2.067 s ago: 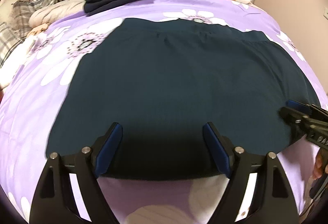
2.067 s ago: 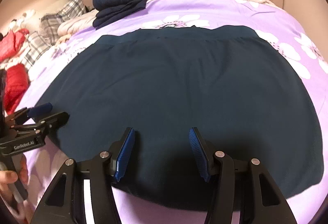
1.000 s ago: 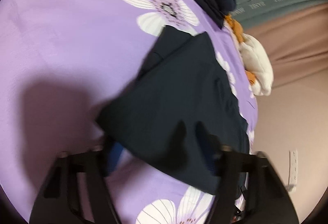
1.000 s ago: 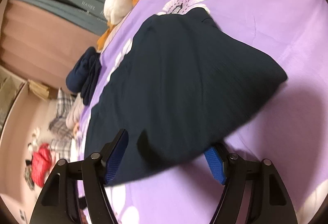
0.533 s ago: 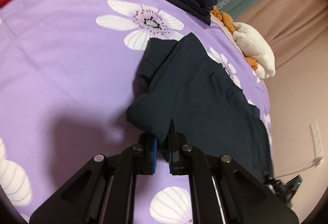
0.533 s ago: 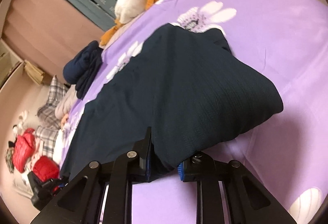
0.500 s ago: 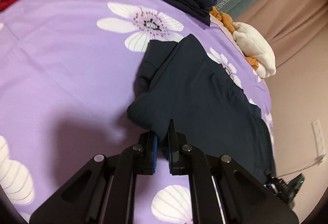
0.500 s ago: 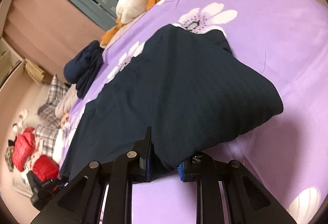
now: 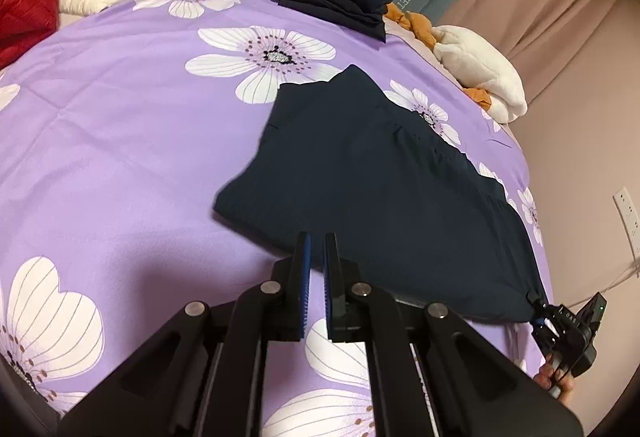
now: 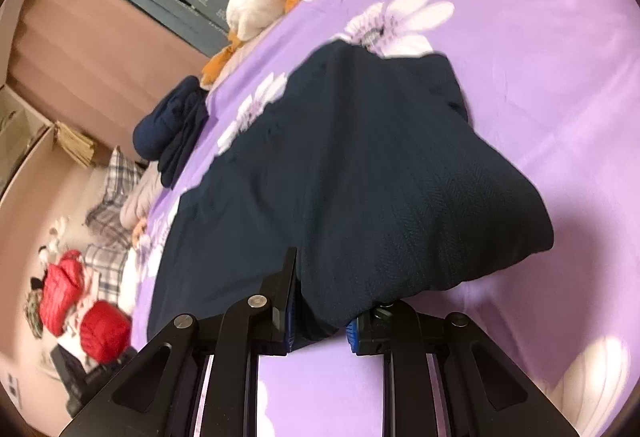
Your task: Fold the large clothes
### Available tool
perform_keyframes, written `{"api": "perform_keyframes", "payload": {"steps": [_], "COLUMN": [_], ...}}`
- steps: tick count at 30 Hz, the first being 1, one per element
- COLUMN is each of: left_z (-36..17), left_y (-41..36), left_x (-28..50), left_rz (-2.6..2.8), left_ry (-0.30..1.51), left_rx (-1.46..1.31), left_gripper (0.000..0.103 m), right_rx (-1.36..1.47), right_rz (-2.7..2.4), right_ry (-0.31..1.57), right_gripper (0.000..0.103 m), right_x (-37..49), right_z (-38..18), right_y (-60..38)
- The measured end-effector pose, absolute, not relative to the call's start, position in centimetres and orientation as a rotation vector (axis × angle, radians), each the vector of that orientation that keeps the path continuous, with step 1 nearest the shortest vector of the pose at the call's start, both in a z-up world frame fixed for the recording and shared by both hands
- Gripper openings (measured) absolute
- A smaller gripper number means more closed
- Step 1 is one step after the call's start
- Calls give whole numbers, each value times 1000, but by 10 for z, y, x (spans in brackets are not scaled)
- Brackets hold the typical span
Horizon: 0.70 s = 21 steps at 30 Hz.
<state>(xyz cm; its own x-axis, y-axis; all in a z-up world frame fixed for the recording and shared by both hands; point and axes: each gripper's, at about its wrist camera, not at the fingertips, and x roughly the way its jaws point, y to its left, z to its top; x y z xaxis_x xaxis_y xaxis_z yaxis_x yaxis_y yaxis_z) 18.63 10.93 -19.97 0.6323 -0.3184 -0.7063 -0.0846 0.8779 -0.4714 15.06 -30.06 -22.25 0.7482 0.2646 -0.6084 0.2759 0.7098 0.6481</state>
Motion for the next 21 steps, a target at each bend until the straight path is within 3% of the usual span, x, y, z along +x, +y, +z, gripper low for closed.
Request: {"api": "perform_keyframes", "payload": {"steps": [10, 12, 15, 21], "left_z": [-194, -195, -196, -198], "left_y": [102, 95, 89, 72], "left_x": [193, 198, 203, 213], "left_rz": [-155, -156, -149, -144], "left_ry": [907, 910, 898, 903], "left_rx": [-476, -452, -433, -307], "left_gripper": [10, 31, 56, 58], "right_rx": [882, 885, 866, 500], "right_rz": [-10, -4, -29, -226], "right_ry": [779, 825, 883, 803], "right_gripper": [20, 22, 36, 39], "right_x": [152, 153, 141, 104], "right_z": [-232, -238, -239, -193], "right_y": [-318, -319, -317, -307]}}
